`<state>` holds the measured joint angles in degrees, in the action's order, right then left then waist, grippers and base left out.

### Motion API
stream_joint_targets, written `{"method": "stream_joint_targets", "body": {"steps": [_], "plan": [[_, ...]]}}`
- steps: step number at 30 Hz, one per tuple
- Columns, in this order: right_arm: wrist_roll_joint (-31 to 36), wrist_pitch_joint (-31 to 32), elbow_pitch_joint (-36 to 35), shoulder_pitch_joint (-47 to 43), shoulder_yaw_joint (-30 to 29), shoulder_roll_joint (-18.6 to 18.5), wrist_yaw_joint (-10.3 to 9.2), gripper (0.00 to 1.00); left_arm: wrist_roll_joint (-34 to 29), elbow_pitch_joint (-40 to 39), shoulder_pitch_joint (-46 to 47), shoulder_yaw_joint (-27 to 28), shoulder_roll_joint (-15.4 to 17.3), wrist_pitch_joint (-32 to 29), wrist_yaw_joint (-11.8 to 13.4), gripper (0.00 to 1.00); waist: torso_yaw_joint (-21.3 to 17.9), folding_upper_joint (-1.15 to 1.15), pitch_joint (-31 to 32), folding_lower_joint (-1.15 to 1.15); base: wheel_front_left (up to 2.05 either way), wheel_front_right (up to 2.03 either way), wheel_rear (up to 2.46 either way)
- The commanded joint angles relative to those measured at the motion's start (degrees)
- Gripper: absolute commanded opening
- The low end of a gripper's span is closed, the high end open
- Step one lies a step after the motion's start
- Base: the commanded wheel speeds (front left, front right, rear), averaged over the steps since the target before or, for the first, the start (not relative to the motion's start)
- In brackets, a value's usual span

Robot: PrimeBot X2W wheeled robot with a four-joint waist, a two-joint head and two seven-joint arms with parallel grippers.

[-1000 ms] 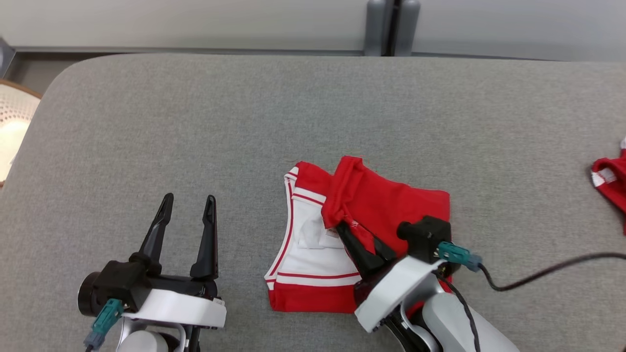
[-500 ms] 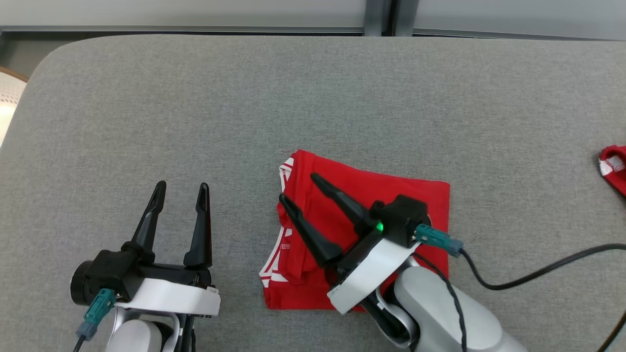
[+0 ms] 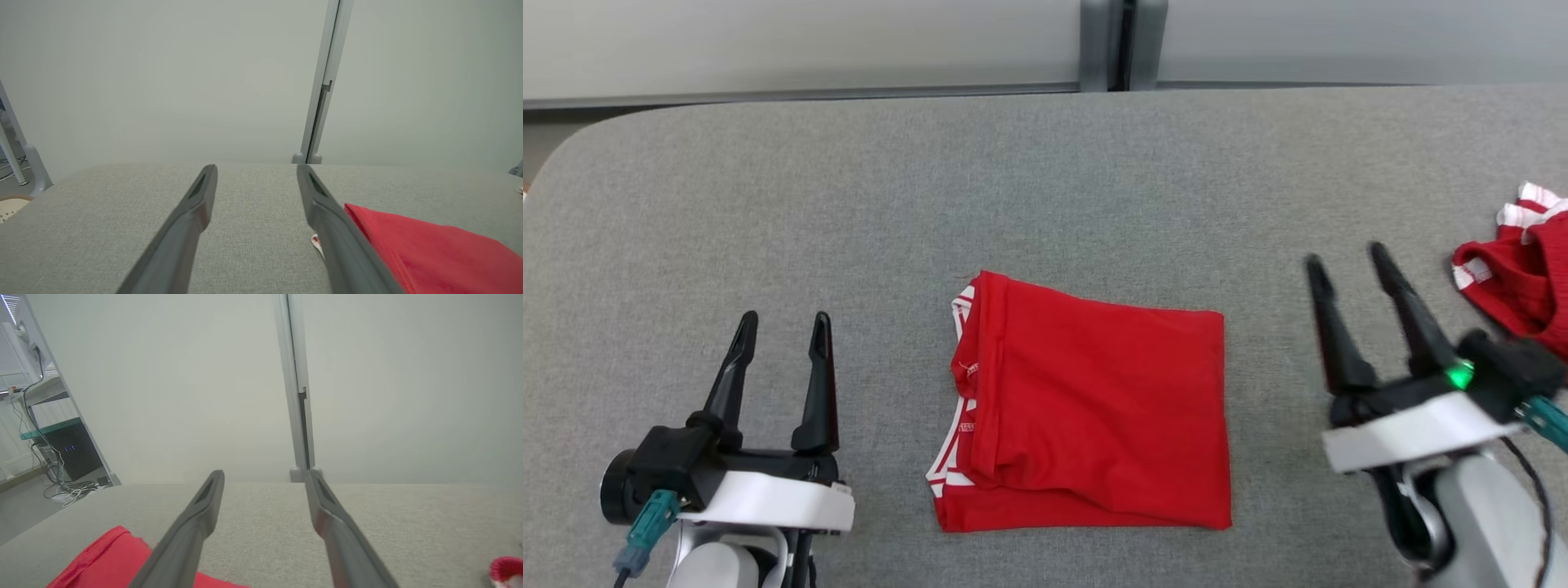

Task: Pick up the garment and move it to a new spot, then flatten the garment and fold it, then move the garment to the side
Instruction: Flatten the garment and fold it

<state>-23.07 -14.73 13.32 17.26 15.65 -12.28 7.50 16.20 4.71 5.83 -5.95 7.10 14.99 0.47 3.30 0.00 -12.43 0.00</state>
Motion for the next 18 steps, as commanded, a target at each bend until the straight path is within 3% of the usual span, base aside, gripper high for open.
{"method": "stream_joint_targets", "body": {"steps": [1,6,18], "plan": [[1.20,0.68,-1.06,-2.50,-2.52,-0.39,-0.02,1.00,-0.32,0.46,-1.12,0.63,0.61,0.23,-0.24,1.00,-0.61,0.00,1.28,0.00,0.00,0.00,0.00],[3.78,4.03,-4.98,-9.33,-8.72,-0.23,-0.02,1.00,-0.56,1.18,-3.46,1.32,1.14,0.23,-0.46,1.00,-1.37,0.00,4.26,0.00,0.00,0.00,0.00],[5.69,9.81,-11.55,-19.46,-11.60,2.10,-0.02,1.00,-0.07,1.90,-9.36,1.19,2.53,-1.25,0.20,1.00,-1.99,0.00,11.77,0.00,0.00,0.00,0.00]]}}
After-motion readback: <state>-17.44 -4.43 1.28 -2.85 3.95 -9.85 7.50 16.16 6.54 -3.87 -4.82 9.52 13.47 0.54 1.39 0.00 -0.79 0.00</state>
